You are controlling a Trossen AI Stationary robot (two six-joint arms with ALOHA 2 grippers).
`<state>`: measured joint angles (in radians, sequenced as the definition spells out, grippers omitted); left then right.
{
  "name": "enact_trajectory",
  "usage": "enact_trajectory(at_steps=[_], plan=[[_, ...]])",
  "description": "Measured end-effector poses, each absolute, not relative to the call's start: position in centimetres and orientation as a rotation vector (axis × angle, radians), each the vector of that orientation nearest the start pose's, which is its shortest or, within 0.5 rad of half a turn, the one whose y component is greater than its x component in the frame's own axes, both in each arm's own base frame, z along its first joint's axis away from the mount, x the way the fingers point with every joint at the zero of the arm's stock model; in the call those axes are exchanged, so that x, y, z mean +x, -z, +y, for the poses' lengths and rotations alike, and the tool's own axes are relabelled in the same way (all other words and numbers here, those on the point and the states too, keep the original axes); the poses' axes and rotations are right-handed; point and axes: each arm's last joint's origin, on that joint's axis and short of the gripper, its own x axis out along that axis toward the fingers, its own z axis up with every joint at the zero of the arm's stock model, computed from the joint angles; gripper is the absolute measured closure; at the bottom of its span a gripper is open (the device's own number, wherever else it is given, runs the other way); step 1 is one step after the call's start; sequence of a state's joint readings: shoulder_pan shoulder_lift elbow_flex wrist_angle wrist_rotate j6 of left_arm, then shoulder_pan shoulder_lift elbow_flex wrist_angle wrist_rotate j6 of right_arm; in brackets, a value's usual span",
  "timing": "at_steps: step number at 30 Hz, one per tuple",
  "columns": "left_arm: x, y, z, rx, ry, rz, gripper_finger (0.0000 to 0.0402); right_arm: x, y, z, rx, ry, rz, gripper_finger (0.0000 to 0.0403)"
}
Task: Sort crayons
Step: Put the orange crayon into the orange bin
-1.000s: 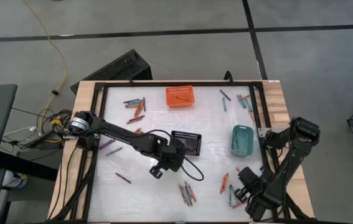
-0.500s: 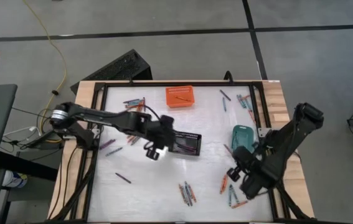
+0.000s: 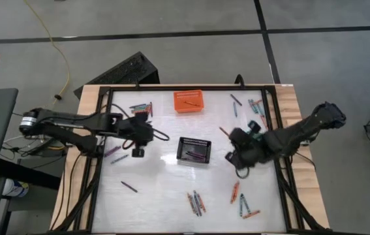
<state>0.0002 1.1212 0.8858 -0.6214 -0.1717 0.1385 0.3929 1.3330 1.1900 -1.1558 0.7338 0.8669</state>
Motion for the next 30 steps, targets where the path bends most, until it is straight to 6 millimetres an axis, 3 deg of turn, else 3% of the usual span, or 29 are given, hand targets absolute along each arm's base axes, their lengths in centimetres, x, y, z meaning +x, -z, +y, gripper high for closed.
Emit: enact_trajectory(at_steps=[6,13,22,30], plan=[[19.2,-24.9,0.5,0.102,-0.138,0.828,0.0321,25.1,-30.5,2.3,0.039,0.656,0.853,0.0403],[17.6,-23.0,0.5,0.036,-0.167,0.81,0.0321,28.0,-30.5,-4.5,0.034,0.563,0.808,0.0403],[16.9,-21.9,0.5,-0.036,-0.202,0.846,0.0321,30.8,-27.2,-12.5,0.083,0.436,0.775,0.0403],[16.8,-21.7,0.3,-0.174,-0.189,0.87,0.0321,32.6,-24.1,-16.2,0.136,0.371,0.717,0.0403]])
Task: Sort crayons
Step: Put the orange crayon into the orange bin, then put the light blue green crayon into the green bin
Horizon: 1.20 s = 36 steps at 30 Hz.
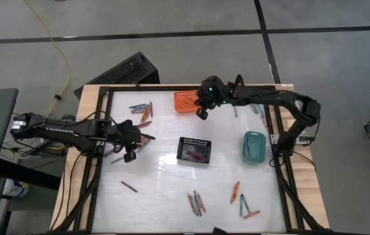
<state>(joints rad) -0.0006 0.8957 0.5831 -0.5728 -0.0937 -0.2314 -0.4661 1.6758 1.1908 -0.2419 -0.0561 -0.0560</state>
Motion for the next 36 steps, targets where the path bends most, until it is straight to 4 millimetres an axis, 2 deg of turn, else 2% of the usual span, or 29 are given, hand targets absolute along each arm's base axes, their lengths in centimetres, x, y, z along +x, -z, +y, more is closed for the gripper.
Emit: enact_trajectory(at_steps=[7,15,23,29,36], plan=[[16.7,-21.6,-0.5,-0.262,-0.205,0.874,0.0321,34.1,-21.6,-18.3,0.163,0.358,0.687,0.0403],[15.8,-21.1,-2.1,-0.336,-0.223,0.959,0.0321,35.2,-21.0,-20.6,0.188,0.366,0.686,0.0393],[13.9,-20.3,-3.2,-0.295,-0.424,1.054,0.0321,35.5,-19.6,-22.4,0.251,0.338,0.728,0.039],[13.2,-20.2,-4.4,-0.34,-0.399,1.086,0.031,35.5,-18.5,-23.0,0.31,0.302,0.74,0.0372],[12.5,-19.5,-5.9,-0.377,-0.358,1.214,0.0294,35.6,-18.5,-22.9,0.326,0.307,0.734,0.0339]])
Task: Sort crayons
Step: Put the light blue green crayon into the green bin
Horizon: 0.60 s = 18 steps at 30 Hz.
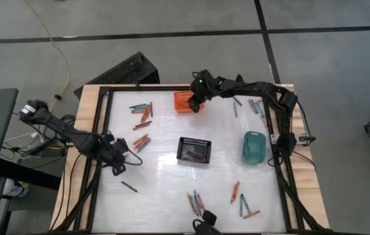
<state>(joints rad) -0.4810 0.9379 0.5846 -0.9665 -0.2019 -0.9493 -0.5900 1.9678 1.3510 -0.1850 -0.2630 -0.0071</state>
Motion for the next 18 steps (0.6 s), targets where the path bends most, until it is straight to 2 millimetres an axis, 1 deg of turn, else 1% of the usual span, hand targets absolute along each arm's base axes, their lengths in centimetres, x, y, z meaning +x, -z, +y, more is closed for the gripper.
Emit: enact_trajectory(at_steps=[7,14,18], plan=[[12.0,-18.3,-7.7,-0.333,-0.396,1.307,0.0294,35.7,-18.6,-22.7,0.325,0.302,0.734,0.0332],[11.5,-17.5,-9.0,-0.28,-0.443,1.324,0.0294,36.0,-19.4,-21.9,0.309,0.284,0.718,0.0331],[11.5,-17.1,-9.3,-0.259,-0.461,1.334,0.0294,36.1,-19.6,-21.4,0.305,0.272,0.725,0.0331]])
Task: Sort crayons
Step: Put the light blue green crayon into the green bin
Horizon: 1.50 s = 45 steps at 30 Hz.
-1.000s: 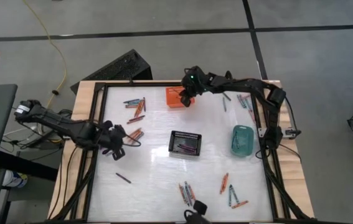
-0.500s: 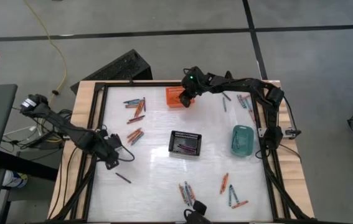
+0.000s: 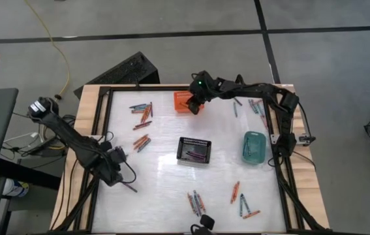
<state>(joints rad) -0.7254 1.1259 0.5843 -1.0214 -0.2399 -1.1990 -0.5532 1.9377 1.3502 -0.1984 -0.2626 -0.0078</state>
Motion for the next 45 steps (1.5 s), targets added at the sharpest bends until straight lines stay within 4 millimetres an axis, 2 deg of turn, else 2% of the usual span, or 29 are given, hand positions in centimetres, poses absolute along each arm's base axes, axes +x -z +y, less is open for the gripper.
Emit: enact_trajectory(at_steps=[11,16,20,23,27,35,40,45], plan=[[11.7,-14.6,-7.4,-0.232,-0.512,1.327,0.0294,36.8,-19.8,-19.6,0.296,0.228,0.749,0.0331],[11.6,-13.4,-6.8,-0.277,-0.438,1.332,0.0294,36.9,-19.7,-19.1,0.299,0.218,0.768,0.0331],[11.5,-13.2,-6.3,-0.302,-0.412,1.321,0.0302,36.9,-19.6,-18.9,0.306,0.214,0.779,0.0331],[11.5,-13.4,-6.0,-0.32,-0.379,1.302,0.0328,37.0,-19.6,-18.7,0.306,0.211,0.78,0.0331],[11.5,-13.8,-5.7,-0.342,-0.343,1.277,0.0384,37.0,-19.6,-18.6,0.307,0.208,0.786,0.0331],[11.5,-14.4,-5.3,-0.338,-0.319,1.251,0.0398,36.9,-19.7,-18.3,0.313,0.202,0.807,0.0331],[11.9,-16.8,-5.3,-0.319,-0.311,1.16,0.04,36.7,-21.3,-17.3,0.285,0.18,0.783,0.0331],[12.2,-20.0,-5.3,-0.292,-0.294,1.053,0.0401,36.5,-24.1,-15.6,0.226,0.141,0.721,0.0331]])
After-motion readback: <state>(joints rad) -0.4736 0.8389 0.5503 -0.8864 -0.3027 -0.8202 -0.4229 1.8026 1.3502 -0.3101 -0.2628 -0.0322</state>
